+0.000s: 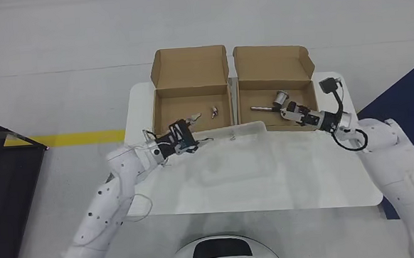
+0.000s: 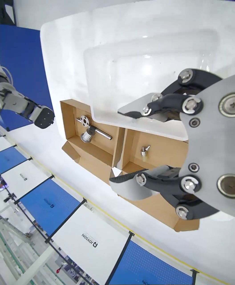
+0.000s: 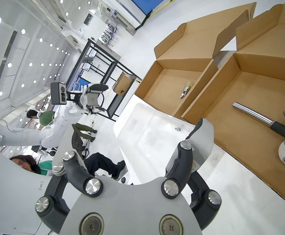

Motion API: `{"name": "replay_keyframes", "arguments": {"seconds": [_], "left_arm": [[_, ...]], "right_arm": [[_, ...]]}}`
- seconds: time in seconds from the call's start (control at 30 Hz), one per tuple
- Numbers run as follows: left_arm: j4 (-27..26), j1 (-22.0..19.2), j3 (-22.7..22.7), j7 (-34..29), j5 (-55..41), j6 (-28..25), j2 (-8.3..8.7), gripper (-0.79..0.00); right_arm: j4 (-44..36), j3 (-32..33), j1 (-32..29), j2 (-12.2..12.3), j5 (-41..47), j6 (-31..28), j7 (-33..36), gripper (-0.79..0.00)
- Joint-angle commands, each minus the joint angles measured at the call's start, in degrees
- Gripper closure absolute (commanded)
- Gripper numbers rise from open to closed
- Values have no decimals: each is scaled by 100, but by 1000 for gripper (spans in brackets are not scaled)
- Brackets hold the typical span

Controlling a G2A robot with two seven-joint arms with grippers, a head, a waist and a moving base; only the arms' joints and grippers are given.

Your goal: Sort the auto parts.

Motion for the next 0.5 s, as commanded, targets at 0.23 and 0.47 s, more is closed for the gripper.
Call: {"name": "replay_keyframes", "arguments": {"seconds": [0.23,0.47], "left_arm": [[498,-288,273,-367,-209,-19,-65,-520],[1935,-1221,229,-82,-1167,20,-155,-511]], "right_arm": [[-702,-248,46,-26,-1020,786,-87,-785],[-2203,-979,-208,-158,-3014,2792,-771,-785]]}}
